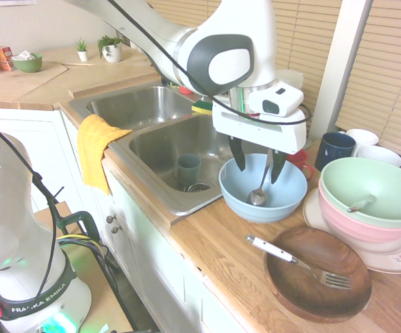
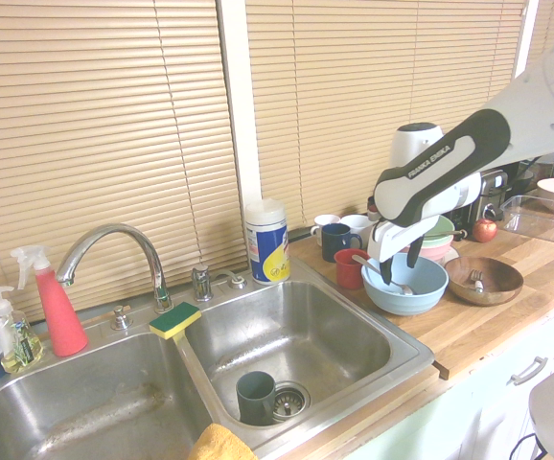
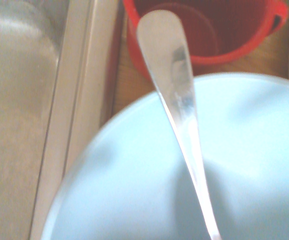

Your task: Put the spoon into the sink

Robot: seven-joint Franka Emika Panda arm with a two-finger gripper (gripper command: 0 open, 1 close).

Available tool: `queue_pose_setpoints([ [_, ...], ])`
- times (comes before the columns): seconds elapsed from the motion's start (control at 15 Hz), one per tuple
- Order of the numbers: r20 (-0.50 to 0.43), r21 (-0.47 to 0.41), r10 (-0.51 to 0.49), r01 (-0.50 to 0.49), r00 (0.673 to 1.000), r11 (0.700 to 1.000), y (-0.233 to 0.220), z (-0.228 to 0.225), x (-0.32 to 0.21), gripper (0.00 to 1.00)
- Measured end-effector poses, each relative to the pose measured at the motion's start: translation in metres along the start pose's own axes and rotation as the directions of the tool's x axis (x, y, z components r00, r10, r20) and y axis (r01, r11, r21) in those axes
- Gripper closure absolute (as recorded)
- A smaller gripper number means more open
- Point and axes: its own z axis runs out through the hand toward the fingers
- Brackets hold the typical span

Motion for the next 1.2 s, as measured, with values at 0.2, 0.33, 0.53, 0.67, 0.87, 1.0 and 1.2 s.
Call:
queue_pose_setpoints([
  [0.2, 0.026, -0.014, -0.024, 0.024, 0.999, 1.000, 0.000, 0.012, 0.000, 1.00],
  [0.33, 0.035, -0.017, -0.029, 0.029, 0.999, 0.999, 0.000, 0.017, 0.003, 1.00],
  [0.53, 0.037, -0.021, -0.050, 0.051, 0.998, 0.998, 0.004, 0.020, 0.013, 1.00],
  [0.67, 0.035, -0.019, -0.072, 0.073, 0.997, 0.997, 0.005, 0.020, 0.019, 1.00],
  [0.87, 0.047, -0.022, -0.100, 0.101, 0.994, 0.995, -0.001, 0.026, 0.021, 1.00],
  [1.0, 0.054, -0.024, -0.113, 0.115, 0.992, 0.993, -0.005, 0.030, 0.024, 1.00],
  [1.2, 0.063, -0.029, -0.122, 0.124, 0.991, 0.992, -0.008, 0.035, 0.031, 1.00],
])
